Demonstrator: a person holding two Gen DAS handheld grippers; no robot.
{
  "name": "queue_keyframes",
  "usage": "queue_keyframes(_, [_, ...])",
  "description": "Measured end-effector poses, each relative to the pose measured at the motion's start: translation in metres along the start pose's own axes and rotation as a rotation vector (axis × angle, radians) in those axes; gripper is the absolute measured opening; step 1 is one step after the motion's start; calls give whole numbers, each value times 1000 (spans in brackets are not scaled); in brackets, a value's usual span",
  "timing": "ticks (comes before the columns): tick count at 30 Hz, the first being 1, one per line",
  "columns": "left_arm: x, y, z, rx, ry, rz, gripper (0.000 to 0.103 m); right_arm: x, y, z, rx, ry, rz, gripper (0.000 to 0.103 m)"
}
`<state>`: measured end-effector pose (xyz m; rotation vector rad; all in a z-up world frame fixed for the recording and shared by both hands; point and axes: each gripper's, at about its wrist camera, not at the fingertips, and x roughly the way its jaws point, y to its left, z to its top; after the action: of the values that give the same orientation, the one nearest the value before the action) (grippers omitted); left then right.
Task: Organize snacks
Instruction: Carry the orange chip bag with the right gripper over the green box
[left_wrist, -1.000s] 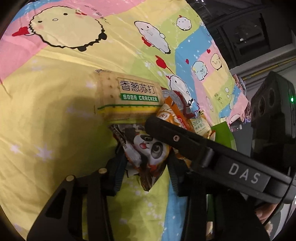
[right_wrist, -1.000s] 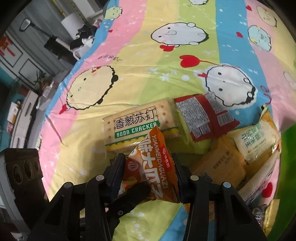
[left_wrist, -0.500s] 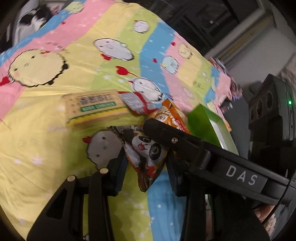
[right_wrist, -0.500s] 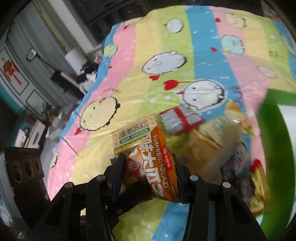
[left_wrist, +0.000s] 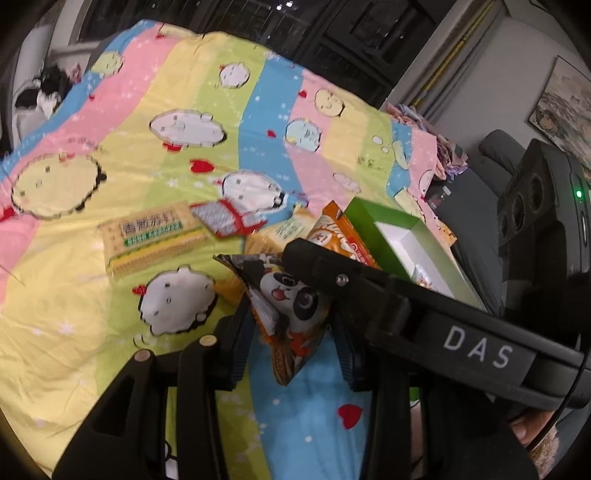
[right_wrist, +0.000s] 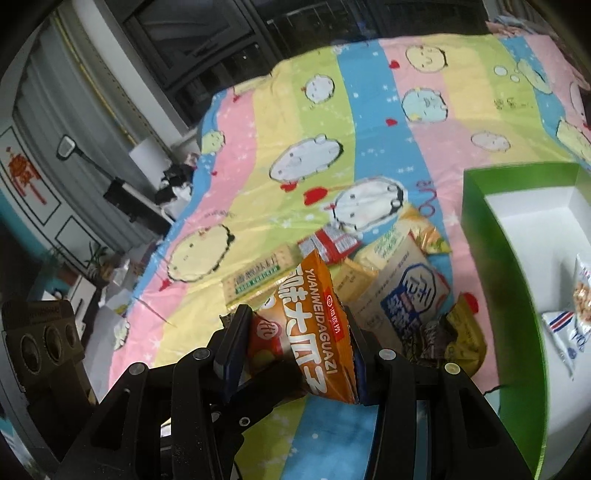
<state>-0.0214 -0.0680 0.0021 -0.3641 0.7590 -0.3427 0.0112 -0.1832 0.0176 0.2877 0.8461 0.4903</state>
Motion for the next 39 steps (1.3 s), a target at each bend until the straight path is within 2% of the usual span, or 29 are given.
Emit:
queue_keyframes(8, [-12, -40, 20, 88, -75, -24, 39, -44, -9, 18, -7, -123, 8, 48])
queue_keyframes(17, [-11, -87, 31, 177, -100, -53, 39, -90, -34, 28, 25, -219, -12, 48])
queue_keyframes(23, [-1, -111, 35, 208, -86, -70, 39, -107, -56, 32, 73, -249, -23, 48])
queue_keyframes(30, [13, -133, 35, 242, -72, -103, 39, -121, -75, 35, 109, -276, -76, 48])
queue_keyframes(39, [39, -162, 37, 282, -25, -140, 39, -136, -108, 36, 186, -297, -114, 49])
